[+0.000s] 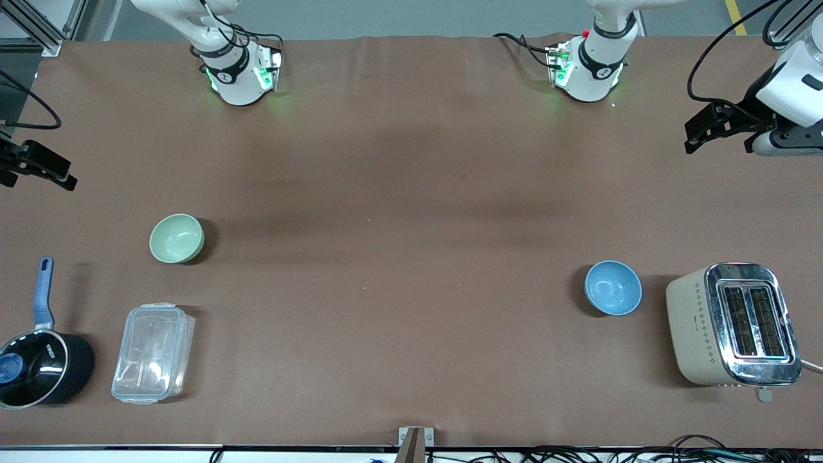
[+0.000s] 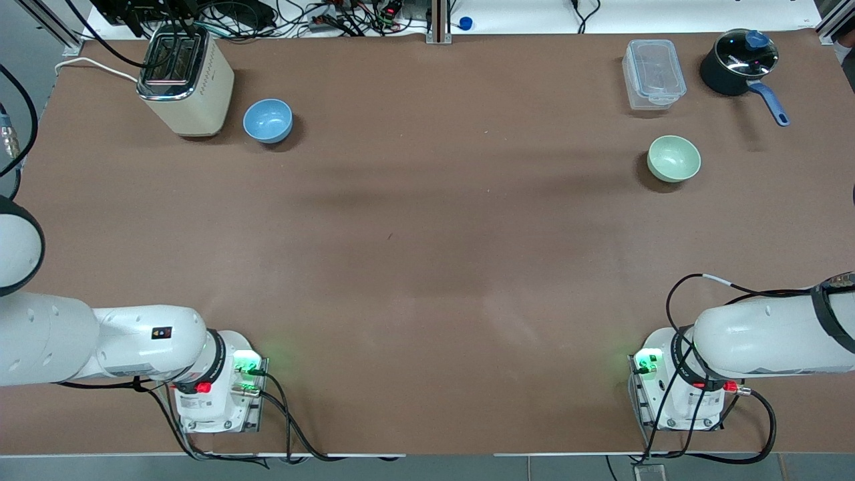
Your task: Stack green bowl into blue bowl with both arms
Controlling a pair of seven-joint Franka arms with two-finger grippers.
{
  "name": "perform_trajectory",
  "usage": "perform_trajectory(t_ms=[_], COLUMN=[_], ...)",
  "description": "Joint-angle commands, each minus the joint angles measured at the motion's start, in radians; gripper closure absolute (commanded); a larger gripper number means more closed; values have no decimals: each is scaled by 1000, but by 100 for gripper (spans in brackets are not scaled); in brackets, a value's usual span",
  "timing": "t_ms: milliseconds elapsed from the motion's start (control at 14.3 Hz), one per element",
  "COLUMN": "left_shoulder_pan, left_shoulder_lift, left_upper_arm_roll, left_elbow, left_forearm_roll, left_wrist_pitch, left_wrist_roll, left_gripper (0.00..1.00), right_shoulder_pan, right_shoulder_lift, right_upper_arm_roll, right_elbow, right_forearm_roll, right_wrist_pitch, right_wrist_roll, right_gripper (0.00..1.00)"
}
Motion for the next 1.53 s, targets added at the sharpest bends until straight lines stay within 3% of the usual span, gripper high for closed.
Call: perform_trajectory(t_ms=[0, 349, 488, 628, 837, 1047, 1465], left_shoulder_pan=[2, 3, 20, 20, 36, 42, 66], left_shoulder_lift=[15, 159, 234, 274, 308, 388, 500], left_upper_arm_roll=[0, 0, 2, 2, 2, 2, 2], left_elbow=[31, 102, 91, 41, -106, -168, -222], left_forearm_roll=[-17, -2, -2, 28, 58, 96, 121], left_wrist_pitch=[-24, -22, 60, 170, 391, 546, 726], left_wrist_roll=[15, 11, 10, -11, -74, -143, -183], left_gripper=[0, 0, 0, 0, 0, 0, 0], right_shoulder_pan=[-7, -10, -10, -9, -4, -13, -12], right_shoulder_lift=[-40, -83, -82, -80, -79, -69, -65], right_upper_arm_roll=[6, -3, -5, -5, -2, -17, -123], right_elbow=[-50, -130, -130, -127, -124, -138, -400], right_forearm_roll=[0, 2, 2, 0, 0, 0, 2], right_wrist_pitch=[7, 42, 36, 33, 34, 47, 302], right_wrist_roll=[-7, -7, -9, -10, 2, -12, -96], right_gripper=[0, 0, 0, 0, 0, 0, 0])
